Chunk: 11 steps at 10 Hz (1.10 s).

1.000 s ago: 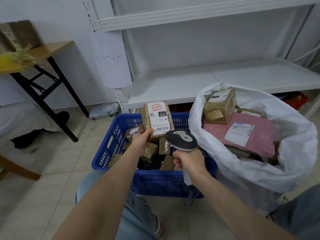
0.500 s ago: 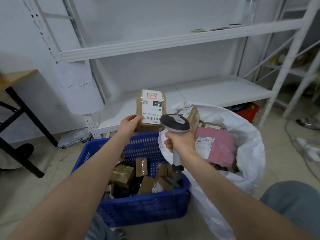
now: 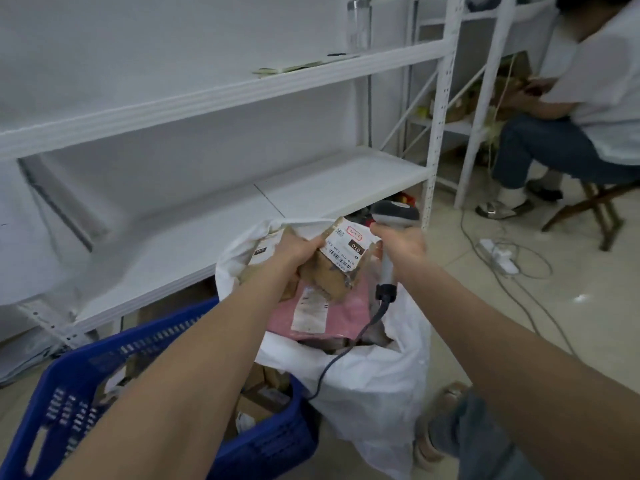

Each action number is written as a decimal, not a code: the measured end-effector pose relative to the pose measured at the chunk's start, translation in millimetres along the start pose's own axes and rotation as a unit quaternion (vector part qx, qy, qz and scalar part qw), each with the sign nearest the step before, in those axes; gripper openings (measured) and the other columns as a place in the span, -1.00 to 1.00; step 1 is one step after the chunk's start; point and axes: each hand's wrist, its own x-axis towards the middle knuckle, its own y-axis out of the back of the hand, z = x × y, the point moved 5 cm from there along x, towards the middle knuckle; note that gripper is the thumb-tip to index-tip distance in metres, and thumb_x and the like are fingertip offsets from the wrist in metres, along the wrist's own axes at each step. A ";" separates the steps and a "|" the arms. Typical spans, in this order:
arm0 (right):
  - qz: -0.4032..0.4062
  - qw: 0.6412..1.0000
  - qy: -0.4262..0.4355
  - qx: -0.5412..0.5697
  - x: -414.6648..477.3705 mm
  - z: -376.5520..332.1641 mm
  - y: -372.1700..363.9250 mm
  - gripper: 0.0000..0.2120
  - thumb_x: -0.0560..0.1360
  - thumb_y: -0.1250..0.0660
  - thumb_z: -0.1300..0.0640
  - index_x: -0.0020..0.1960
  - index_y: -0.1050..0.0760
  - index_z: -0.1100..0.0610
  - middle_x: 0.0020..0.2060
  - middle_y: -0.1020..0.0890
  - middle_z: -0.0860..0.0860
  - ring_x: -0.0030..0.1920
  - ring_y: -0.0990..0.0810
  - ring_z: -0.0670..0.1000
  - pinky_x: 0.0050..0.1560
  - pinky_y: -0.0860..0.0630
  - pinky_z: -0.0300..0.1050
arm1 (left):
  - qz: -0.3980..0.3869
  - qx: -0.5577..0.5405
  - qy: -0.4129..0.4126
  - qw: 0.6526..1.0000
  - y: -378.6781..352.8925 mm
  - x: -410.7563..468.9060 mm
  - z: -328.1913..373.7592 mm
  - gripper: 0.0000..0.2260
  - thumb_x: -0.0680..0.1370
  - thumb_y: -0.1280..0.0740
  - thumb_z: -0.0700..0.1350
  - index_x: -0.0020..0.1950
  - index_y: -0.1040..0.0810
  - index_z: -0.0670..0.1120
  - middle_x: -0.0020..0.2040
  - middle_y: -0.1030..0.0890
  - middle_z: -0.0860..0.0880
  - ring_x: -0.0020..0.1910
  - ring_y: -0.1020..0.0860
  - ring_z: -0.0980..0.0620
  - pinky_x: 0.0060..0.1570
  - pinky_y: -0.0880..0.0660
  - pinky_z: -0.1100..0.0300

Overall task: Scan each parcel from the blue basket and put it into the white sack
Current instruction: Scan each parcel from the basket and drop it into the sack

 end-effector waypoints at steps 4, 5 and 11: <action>0.039 0.982 -0.112 -0.145 92.0 91.8 51.9 -0.79 0.39 -0.50 0.10 -0.21 -0.51 0.19 -0.35 -0.58 0.06 -0.32 -0.55 0.07 -0.18 -0.52 -0.07 | -0.059 0.243 0.008 0.968 -55.7 60.0 40.3 -0.51 0.51 -0.33 0.16 0.21 -0.52 -0.23 0.14 -0.57 -0.17 -0.03 -0.58 -0.13 -0.21 -0.51 0.11; 0.033 0.972 -0.126 -0.196 108.9 99.5 45.0 -0.69 0.46 -0.37 0.15 0.17 -0.53 0.24 0.03 -0.63 0.13 0.01 -0.61 0.12 0.04 -0.54 -0.07 | -0.103 0.196 0.068 0.973 -57.1 71.3 39.7 -0.51 0.49 -0.37 0.13 0.25 -0.44 -0.18 0.15 -0.53 -0.18 -0.07 -0.59 -0.18 -0.16 -0.59 0.00; 0.096 0.988 -0.051 -0.110 138.4 76.0 41.5 -0.75 0.44 -0.35 0.23 0.10 -0.52 0.28 -0.11 -0.59 0.12 -0.09 -0.59 0.10 0.04 -0.60 0.04 | -0.071 0.278 -0.177 0.942 -157.9 109.6 20.5 -0.58 0.54 -0.34 -0.10 0.40 -0.44 0.00 0.34 -0.43 -0.12 0.28 -0.46 -0.12 0.28 -0.39 0.09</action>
